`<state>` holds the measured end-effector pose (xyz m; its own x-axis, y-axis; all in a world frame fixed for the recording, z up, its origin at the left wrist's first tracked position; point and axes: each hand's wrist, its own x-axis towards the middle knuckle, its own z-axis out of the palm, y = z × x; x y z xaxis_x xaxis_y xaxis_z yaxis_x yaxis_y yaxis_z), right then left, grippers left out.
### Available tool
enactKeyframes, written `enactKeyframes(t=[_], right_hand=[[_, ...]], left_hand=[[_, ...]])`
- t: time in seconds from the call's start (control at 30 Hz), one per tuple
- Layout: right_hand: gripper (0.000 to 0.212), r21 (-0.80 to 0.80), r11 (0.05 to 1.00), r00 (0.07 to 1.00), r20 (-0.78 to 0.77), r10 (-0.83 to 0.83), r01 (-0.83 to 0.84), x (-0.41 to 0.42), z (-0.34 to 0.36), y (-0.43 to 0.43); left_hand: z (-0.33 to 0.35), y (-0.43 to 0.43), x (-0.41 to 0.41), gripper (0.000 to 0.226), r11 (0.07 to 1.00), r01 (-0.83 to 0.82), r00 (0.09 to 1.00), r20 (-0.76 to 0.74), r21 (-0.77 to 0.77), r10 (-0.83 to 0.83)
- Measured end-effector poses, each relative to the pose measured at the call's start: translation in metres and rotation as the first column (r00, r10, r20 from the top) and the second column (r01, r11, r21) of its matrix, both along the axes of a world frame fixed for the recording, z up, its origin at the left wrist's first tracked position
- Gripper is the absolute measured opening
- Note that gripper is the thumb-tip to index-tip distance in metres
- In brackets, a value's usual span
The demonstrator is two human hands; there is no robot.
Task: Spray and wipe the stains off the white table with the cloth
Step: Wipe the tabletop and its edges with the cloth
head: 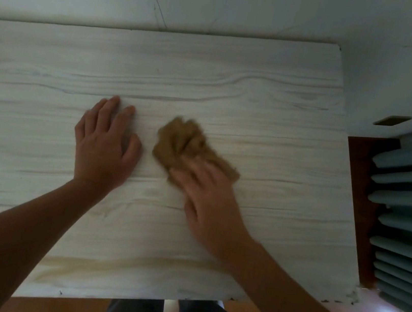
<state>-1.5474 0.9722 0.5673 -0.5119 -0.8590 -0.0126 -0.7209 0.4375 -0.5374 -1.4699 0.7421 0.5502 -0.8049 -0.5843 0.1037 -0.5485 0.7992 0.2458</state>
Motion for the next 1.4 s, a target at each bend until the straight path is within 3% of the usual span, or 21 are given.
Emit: enactKeyframes(t=[0.1,0.17,0.3,0.43,0.5,0.57,0.67,0.77,1.0,1.27,1.4], right_hand=[[0.054,0.087,0.968,0.971,-0.013,0.237,-0.235,0.012,0.003,0.049],[0.049,0.105,0.97,0.972,-0.05,0.227,-0.221,-0.019,0.001,0.068],[0.049,0.065,0.995,0.988,-0.14,-0.067,0.077,-0.113,-0.003,0.072],[0.053,0.017,0.885,0.876,-0.157,-0.457,0.465,-0.146,-0.004,0.034],[0.056,0.026,0.856,0.848,-0.153,-0.508,0.517,-0.128,-0.005,0.01],[0.058,-0.025,0.906,0.901,-0.102,-0.422,0.422,-0.095,-0.006,-0.003],[0.053,-0.039,0.988,0.987,-0.043,-0.153,0.151,-0.034,-0.003,0.009],[0.045,-0.016,1.0,1.0,-0.024,0.009,-0.009,-0.006,0.004,0.035],[0.062,0.025,0.997,0.997,-0.028,-0.069,0.07,-0.021,0.01,0.029],[0.052,-0.001,0.997,0.978,-0.19,0.081,-0.083,-0.037,-0.006,0.014],[0.056,-0.032,0.999,0.969,-0.245,-0.045,0.038,-0.102,-0.01,-0.002]], left_hand=[[-0.001,0.0,0.0,0.057,1.0,0.005,1.0,0.002,0.008,-0.005],[-0.001,0.0,0.0,0.056,1.0,-0.001,1.0,-0.005,0.001,0.001],[0.0,0.0,-0.001,0.057,1.0,-0.003,1.0,-0.006,0.013,0.003],[0.0,0.0,0.0,0.056,1.0,-0.004,1.0,-0.013,0.008,0.004],[-0.001,0.0,0.0,0.056,1.0,-0.003,1.0,-0.015,0.006,0.003],[0.0,0.0,0.0,0.056,1.0,-0.003,1.0,-0.014,0.011,0.004],[0.001,0.001,0.0,0.056,1.0,-0.008,1.0,-0.008,0.019,0.009],[0.002,0.001,0.0,0.056,1.0,-0.004,1.0,-0.009,0.028,0.004],[0.002,0.0,0.0,0.056,1.0,-0.001,1.0,-0.003,0.026,0.002],[0.001,0.0,0.0,0.056,1.0,0.0,1.0,-0.005,0.02,0.0],[-0.001,-0.001,0.0,0.056,1.0,-0.001,1.0,-0.015,0.011,0.001]])
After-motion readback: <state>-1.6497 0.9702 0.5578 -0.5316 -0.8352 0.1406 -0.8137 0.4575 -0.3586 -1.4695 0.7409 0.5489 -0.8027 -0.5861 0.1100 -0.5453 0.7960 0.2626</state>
